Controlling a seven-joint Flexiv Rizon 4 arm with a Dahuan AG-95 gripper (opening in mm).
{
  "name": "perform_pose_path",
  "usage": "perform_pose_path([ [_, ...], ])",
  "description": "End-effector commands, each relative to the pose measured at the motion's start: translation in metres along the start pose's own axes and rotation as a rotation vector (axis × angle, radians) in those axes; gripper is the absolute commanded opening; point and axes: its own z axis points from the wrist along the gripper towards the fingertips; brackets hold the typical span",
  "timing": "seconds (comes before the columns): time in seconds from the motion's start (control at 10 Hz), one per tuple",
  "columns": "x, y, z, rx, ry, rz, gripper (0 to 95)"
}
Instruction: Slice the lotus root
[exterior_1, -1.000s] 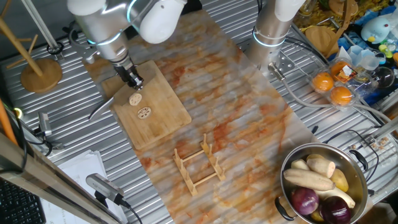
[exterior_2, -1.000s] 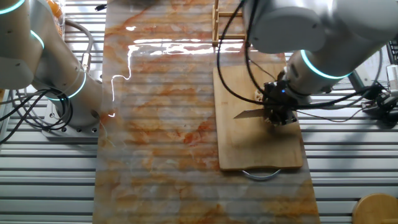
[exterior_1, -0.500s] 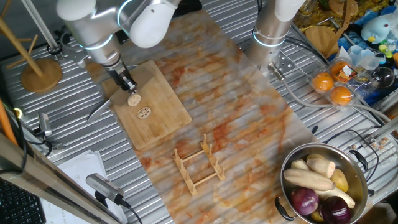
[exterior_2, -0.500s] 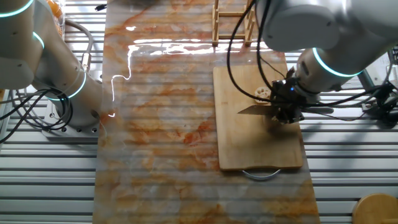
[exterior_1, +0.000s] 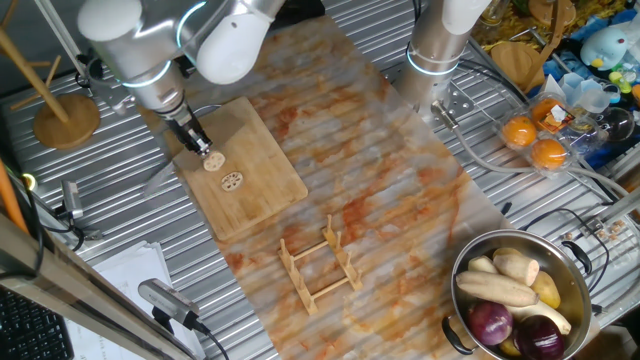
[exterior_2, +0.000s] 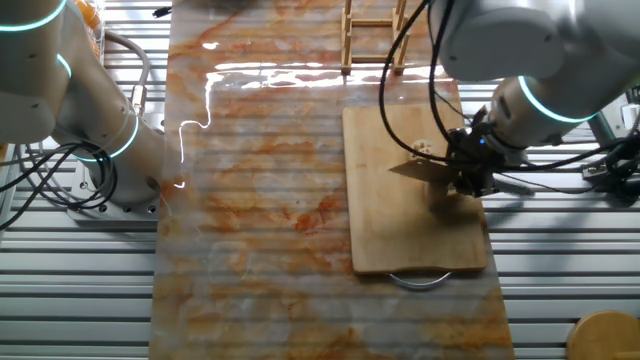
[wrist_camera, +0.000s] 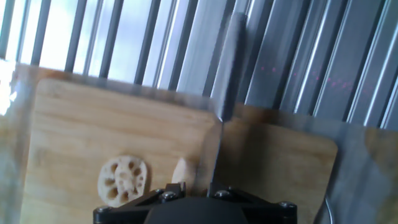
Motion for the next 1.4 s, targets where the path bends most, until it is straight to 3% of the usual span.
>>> perform_pose_path([
  [0.1,-0.004,0.000,-0.001,-0.003,-0.001,0.007,0.0],
  [0.3,-0.004,0.000,0.001,-0.006,0.002,0.002,0.0],
  [0.5,-0.001,0.002,-0.006,-0.014,0.022,-0.001,0.0],
  [0.7,0.012,0.004,-0.010,-0.027,0.009,-0.016,0.0],
  [0.9,0.026,0.005,-0.013,-0.039,-0.056,-0.063,0.0],
  [1.1,0.035,0.007,-0.013,-0.024,-0.147,-0.135,0.0],
  [1.4,0.037,0.009,-0.001,-0.007,-0.209,-0.185,0.0],
])
